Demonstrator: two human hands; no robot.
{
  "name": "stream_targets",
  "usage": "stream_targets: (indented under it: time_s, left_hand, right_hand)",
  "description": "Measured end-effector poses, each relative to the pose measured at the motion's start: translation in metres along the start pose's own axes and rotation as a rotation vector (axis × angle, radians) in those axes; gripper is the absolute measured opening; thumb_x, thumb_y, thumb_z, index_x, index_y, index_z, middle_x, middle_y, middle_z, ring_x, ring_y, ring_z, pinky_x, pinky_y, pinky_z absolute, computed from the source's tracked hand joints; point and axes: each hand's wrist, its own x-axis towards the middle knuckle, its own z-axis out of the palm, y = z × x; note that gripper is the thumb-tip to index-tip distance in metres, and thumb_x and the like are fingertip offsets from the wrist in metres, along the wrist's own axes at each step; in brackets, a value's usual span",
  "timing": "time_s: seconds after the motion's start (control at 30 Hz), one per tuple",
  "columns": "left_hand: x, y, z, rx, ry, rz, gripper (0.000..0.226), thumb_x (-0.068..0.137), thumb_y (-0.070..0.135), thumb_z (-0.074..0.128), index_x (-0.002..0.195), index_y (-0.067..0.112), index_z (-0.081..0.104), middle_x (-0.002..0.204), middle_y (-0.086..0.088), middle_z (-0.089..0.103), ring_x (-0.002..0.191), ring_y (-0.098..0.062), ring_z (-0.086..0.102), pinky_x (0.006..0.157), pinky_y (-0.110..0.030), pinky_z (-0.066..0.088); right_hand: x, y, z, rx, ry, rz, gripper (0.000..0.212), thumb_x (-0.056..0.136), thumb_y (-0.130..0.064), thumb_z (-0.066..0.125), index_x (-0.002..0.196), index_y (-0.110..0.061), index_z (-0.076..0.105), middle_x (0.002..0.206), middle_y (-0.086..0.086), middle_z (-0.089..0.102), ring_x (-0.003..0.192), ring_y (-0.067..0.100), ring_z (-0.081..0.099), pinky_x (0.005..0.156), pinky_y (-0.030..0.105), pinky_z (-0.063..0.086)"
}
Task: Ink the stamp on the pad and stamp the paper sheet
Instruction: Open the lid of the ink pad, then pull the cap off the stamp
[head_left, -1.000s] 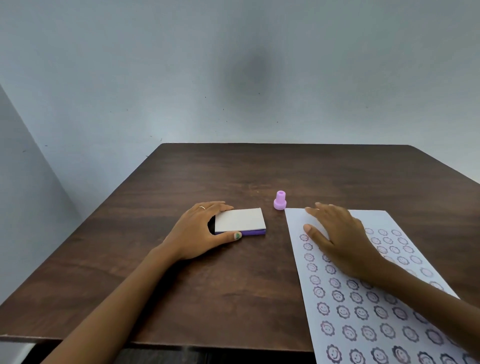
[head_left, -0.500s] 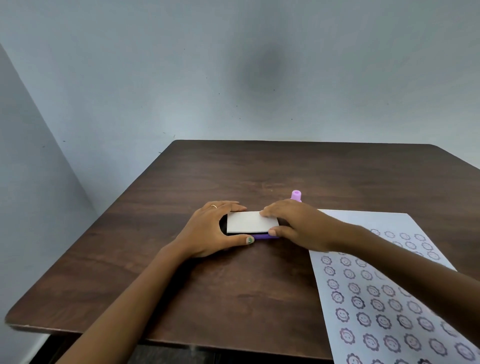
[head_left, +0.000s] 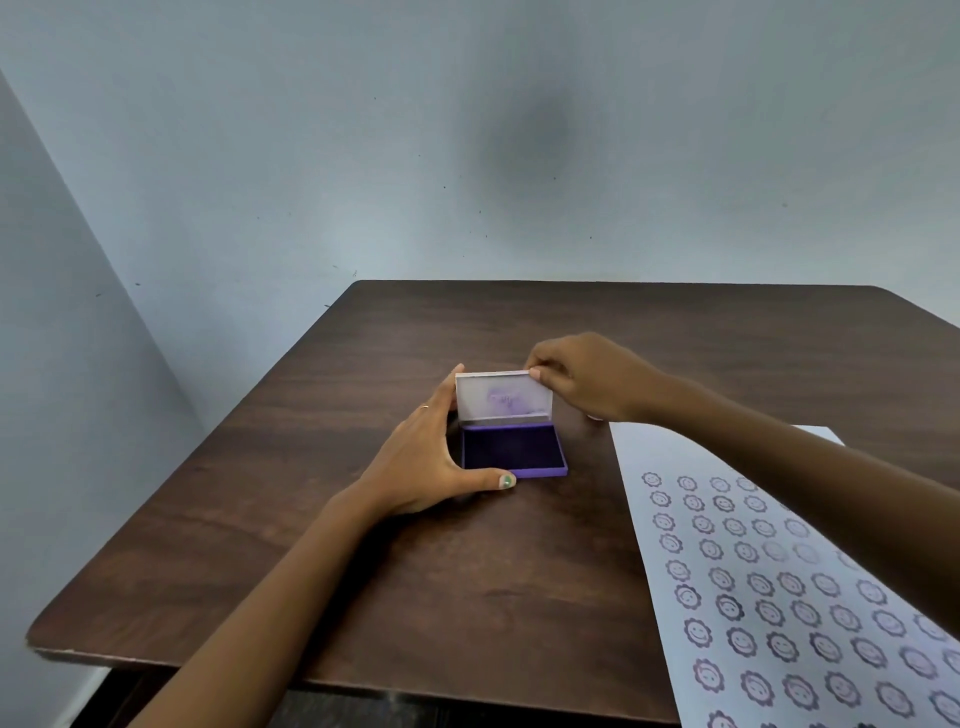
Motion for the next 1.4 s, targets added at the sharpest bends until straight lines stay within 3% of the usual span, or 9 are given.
stream_targets:
  time_s: [0.23, 0.4, 0.57, 0.77, 0.93, 1.03, 1.17, 1.4]
  left_hand:
    - [0.0, 0.0, -0.001, 0.027, -0.02, 0.013, 0.133, 0.052, 0.07, 0.075, 0.143, 0.041, -0.018, 0.153, 0.016, 0.027, 0.138, -0.005, 0.031, 0.11, -0.028, 0.028]
    - [0.001, -0.002, -0.001, 0.062, -0.021, -0.002, 0.121, 0.052, 0.072, 0.073, 0.145, 0.044, 0.0, 0.153, 0.012, 0.029, 0.137, -0.011, 0.033, 0.111, -0.039, 0.033]
    - [0.0, -0.002, -0.001, 0.143, -0.022, 0.028, 0.102, 0.058, 0.07, 0.07, 0.142, 0.04, 0.021, 0.153, 0.012, 0.028, 0.135, -0.011, 0.033, 0.104, -0.027, 0.03]
    - [-0.001, -0.001, -0.002, 0.184, -0.05, 0.021, 0.071, 0.062, 0.066, 0.071, 0.124, 0.043, 0.047, 0.155, 0.01, 0.023, 0.136, -0.013, 0.031, 0.107, -0.034, 0.031]
    - [-0.001, 0.001, -0.003, 0.184, -0.064, 0.015, 0.066, 0.063, 0.066, 0.07, 0.121, 0.043, 0.048, 0.155, 0.01, 0.023, 0.137, -0.014, 0.03, 0.108, -0.04, 0.033]
    - [-0.001, 0.001, -0.003, 0.189, -0.061, 0.015, 0.065, 0.063, 0.066, 0.069, 0.12, 0.043, 0.049, 0.155, 0.01, 0.024, 0.137, -0.014, 0.03, 0.109, -0.041, 0.032]
    - [-0.001, 0.0, -0.003, 0.186, -0.062, 0.015, 0.064, 0.061, 0.069, 0.068, 0.118, 0.047, 0.048, 0.153, 0.011, 0.026, 0.135, -0.012, 0.031, 0.107, -0.038, 0.032]
    - [-0.002, 0.001, -0.002, 0.187, -0.039, 0.027, 0.061, 0.063, 0.067, 0.069, 0.116, 0.046, 0.048, 0.149, 0.014, 0.031, 0.129, -0.009, 0.035, 0.098, -0.029, 0.031]
  right_hand:
    - [0.017, 0.016, 0.014, -0.184, 0.086, -0.03, 0.026, 0.094, -0.022, 0.043, 0.104, -0.011, 0.064, 0.107, 0.008, 0.066, 0.095, 0.022, 0.056, 0.074, 0.028, 0.036]
    - [0.021, 0.026, 0.022, -0.285, 0.075, -0.023, 0.023, 0.093, -0.022, 0.043, 0.099, -0.013, 0.064, 0.107, 0.005, 0.067, 0.099, 0.024, 0.053, 0.078, 0.035, 0.034]
    - [0.023, 0.03, 0.029, -0.314, 0.018, 0.002, 0.021, 0.093, -0.024, 0.046, 0.099, -0.016, 0.064, 0.106, 0.003, 0.067, 0.1, 0.022, 0.052, 0.079, 0.035, 0.03]
    - [0.025, 0.029, 0.031, -0.301, -0.019, 0.004, 0.02, 0.091, -0.021, 0.048, 0.1, -0.017, 0.066, 0.109, 0.001, 0.067, 0.103, 0.02, 0.052, 0.086, 0.038, 0.033]
    - [0.021, 0.037, 0.006, -0.123, 0.044, 0.067, 0.02, 0.089, -0.024, 0.05, 0.095, -0.018, 0.069, 0.105, 0.001, 0.07, 0.092, 0.019, 0.059, 0.084, 0.038, 0.041]
    - [0.012, 0.049, -0.013, 0.059, -0.055, 0.133, 0.02, 0.086, -0.029, 0.058, 0.092, -0.014, 0.069, 0.098, 0.004, 0.071, 0.081, 0.017, 0.06, 0.072, 0.029, 0.043]
    - [-0.008, 0.057, -0.017, 0.104, -0.193, 0.205, 0.027, 0.078, -0.04, 0.067, 0.091, -0.017, 0.069, 0.089, -0.004, 0.067, 0.077, 0.006, 0.058, 0.064, 0.021, 0.041]
    - [-0.028, 0.056, 0.003, 0.173, -0.029, 0.196, 0.025, 0.074, -0.02, 0.074, 0.096, -0.013, 0.066, 0.095, 0.006, 0.068, 0.081, 0.015, 0.059, 0.063, 0.015, 0.039]
